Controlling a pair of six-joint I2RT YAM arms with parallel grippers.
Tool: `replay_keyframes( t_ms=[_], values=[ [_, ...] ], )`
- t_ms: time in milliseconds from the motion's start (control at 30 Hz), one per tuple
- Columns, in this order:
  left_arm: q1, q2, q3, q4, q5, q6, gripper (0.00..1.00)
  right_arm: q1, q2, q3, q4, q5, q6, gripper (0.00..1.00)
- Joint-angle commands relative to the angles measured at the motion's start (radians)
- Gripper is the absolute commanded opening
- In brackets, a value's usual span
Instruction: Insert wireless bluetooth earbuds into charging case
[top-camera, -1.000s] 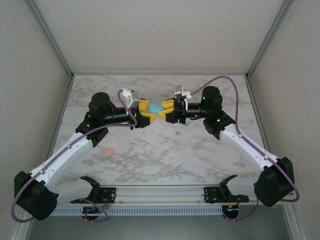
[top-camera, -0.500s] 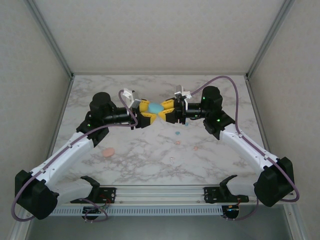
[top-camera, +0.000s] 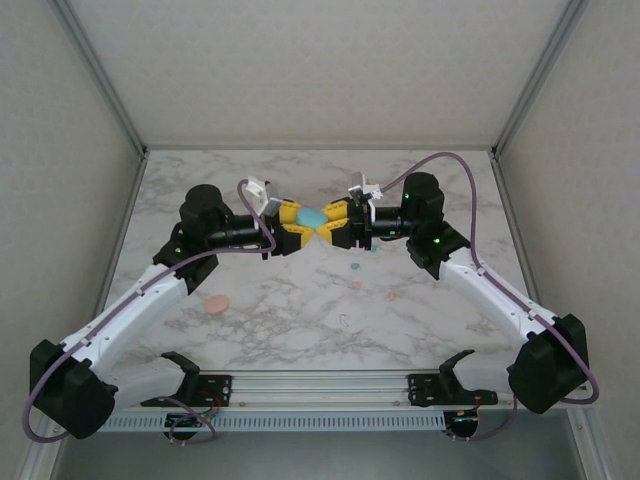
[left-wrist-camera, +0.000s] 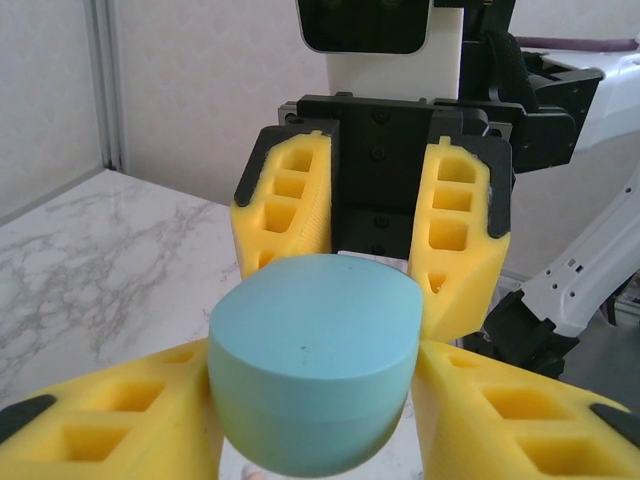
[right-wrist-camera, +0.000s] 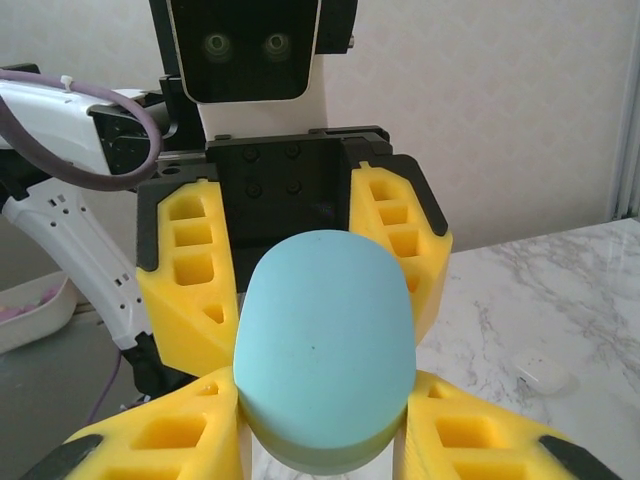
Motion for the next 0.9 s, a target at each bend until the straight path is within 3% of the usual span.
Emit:
replay_keyframes(
  t_ms=[0, 200, 300, 400, 867],
  values=[
    [-0.015, 0.000, 0.041, 0.017, 0.038, 0.006, 0.44, -0.003, 0.001, -0.004, 0.011, 0.016, 0.001, 0.35],
    [-0.020, -0.006, 0.037, -0.003, 0.040, 0.035, 0.41, -0.001, 0.008, -0.003, 0.053, 0.041, 0.057, 0.37],
    [-0.021, -0.011, 0.032, -0.017, 0.040, 0.055, 0.52, -0.002, 0.006, -0.011, 0.076, 0.044, 0.074, 0.36],
    [-0.021, -0.013, 0.034, -0.026, 0.041, 0.063, 0.54, -0.001, 0.001, -0.017, 0.078, 0.050, 0.069, 0.36],
    [-0.023, -0.006, 0.044, 0.042, 0.043, 0.005, 0.49, -0.002, 0.009, -0.018, 0.026, 0.043, 0.019, 0.35]
  ],
)
